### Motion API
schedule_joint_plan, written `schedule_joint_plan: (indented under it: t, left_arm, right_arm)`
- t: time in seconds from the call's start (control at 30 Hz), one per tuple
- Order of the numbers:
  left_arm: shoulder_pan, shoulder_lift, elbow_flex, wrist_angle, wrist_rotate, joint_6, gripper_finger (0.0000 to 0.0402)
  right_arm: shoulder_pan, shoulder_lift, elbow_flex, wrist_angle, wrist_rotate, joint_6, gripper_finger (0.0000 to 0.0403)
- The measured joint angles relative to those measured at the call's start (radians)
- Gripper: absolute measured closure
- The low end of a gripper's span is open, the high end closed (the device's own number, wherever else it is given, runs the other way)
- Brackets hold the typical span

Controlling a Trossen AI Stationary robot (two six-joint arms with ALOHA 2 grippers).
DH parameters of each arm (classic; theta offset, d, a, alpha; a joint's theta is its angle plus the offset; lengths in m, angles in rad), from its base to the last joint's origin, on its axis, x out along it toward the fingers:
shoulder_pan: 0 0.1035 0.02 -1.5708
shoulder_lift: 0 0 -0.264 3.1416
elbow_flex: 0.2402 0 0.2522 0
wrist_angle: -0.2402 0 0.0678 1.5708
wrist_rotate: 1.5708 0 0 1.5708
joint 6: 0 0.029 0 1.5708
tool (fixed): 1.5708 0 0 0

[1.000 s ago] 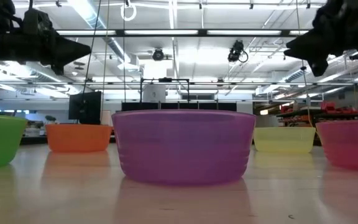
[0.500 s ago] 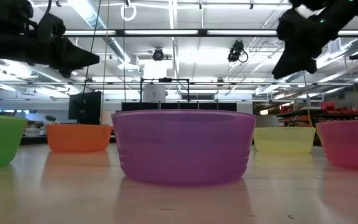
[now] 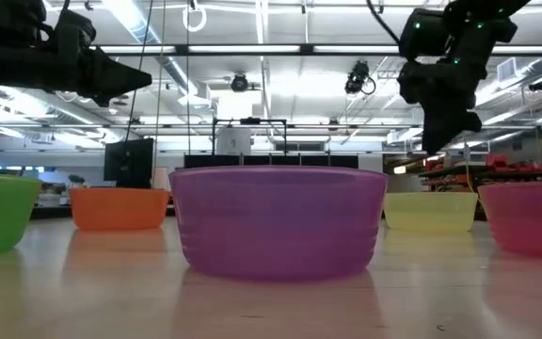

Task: Nest bowls inside each other
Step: Stack the yellow bowl on top of the blue bowl

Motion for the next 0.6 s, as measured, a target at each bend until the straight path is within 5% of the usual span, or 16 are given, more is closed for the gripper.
schedule_joint_plan:
  t: [0.6]
  left_arm:
    - [-0.001,0.135,-0.005,0.019,0.000,-0.036,0.0330]
  right_arm:
    - [0.000,0.068,0.000,-0.067,-0.006,0.012,0.0299]
